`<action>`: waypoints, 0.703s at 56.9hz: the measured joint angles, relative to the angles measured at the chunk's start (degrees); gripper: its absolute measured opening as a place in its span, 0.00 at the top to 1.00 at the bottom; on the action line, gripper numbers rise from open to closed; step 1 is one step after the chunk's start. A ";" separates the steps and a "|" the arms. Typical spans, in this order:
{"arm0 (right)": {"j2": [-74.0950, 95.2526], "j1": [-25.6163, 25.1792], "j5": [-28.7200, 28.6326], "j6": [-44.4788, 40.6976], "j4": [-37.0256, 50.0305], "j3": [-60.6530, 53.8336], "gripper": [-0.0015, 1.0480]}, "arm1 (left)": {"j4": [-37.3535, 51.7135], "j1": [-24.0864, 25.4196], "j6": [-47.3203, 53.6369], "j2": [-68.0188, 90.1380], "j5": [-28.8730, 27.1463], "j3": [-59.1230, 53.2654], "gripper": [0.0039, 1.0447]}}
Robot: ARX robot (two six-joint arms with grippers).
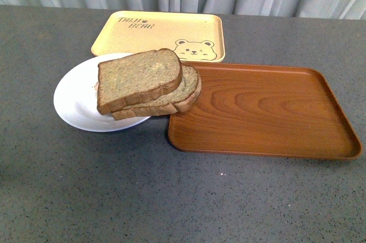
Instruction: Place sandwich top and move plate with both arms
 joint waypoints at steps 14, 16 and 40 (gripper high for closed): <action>-5.33 0.00 0.00 0.00 -5.25 0.00 0.98 | 0.00 0.00 0.00 0.00 0.00 0.00 0.08; -5.90 0.00 0.00 0.00 -5.81 0.00 0.98 | 0.00 0.00 0.00 0.00 0.00 0.00 0.08; -15.56 0.00 -0.24 0.00 -17.16 0.02 0.98 | 0.00 0.00 0.00 0.00 0.00 0.00 0.08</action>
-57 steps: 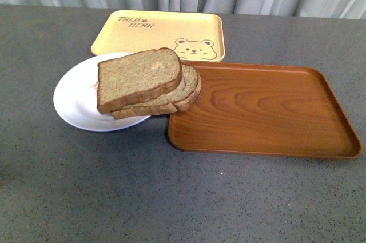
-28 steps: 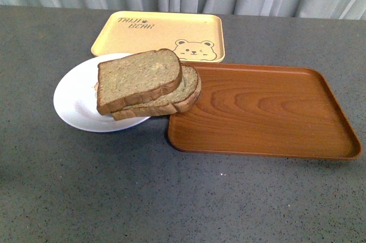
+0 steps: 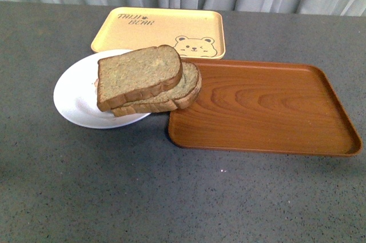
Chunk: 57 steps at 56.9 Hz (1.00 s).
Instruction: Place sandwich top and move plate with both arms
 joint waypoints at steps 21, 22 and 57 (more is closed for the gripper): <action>-5.29 0.00 0.15 -0.04 -3.91 0.00 0.94 | 0.00 0.00 0.00 0.00 0.00 0.00 0.08; -5.31 0.00 0.15 -0.04 -3.91 0.00 0.90 | 0.00 0.00 0.00 0.00 0.00 0.00 0.08; -5.38 0.00 0.22 -0.04 -3.98 0.00 0.09 | 11.37 4.02 -39.67 81.44 25.38 27.06 0.08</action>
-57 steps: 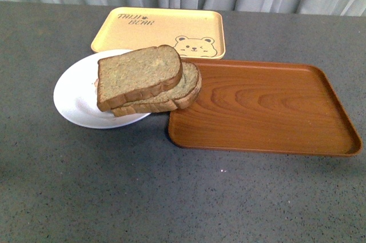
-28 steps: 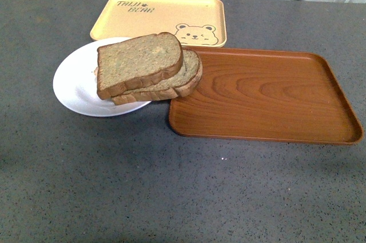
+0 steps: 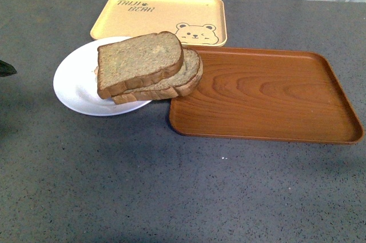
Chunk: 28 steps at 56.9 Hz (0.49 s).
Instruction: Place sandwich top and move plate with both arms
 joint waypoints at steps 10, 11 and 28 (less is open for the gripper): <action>0.00 0.00 0.00 0.00 0.00 0.00 0.09 | 7.13 0.00 -5.84 10.51 -0.35 1.95 0.08; 0.00 0.00 0.00 0.00 0.00 0.00 0.09 | 7.61 -0.13 -6.21 11.43 -0.50 2.10 0.08; 0.00 0.00 0.00 0.00 0.00 0.00 0.09 | 12.83 -3.04 -10.99 20.55 -1.64 5.03 0.08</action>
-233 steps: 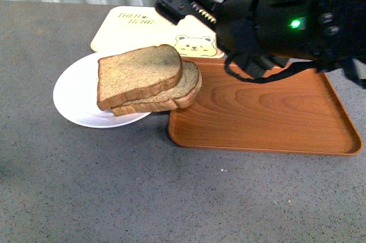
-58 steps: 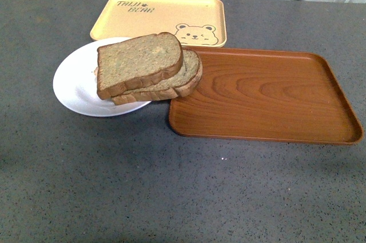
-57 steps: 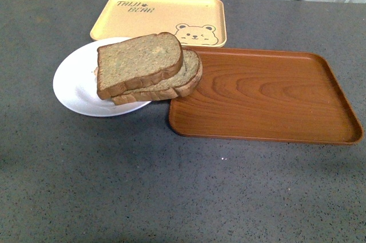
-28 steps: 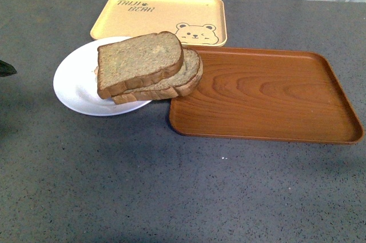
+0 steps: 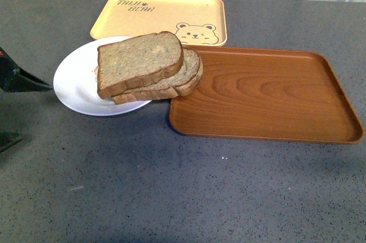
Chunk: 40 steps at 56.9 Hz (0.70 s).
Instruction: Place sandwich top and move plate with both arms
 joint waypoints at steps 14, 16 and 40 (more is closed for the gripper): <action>0.00 0.00 0.00 0.00 0.00 0.00 0.09 | 2.16 -1.44 -3.58 4.52 -0.57 3.82 0.08; 0.00 0.00 0.00 0.00 0.00 0.00 0.09 | 2.38 -1.57 -4.15 5.09 -0.63 4.35 0.08; 0.00 0.00 0.00 0.00 0.00 0.00 0.09 | 5.64 -4.48 -12.87 12.37 -0.09 9.51 0.08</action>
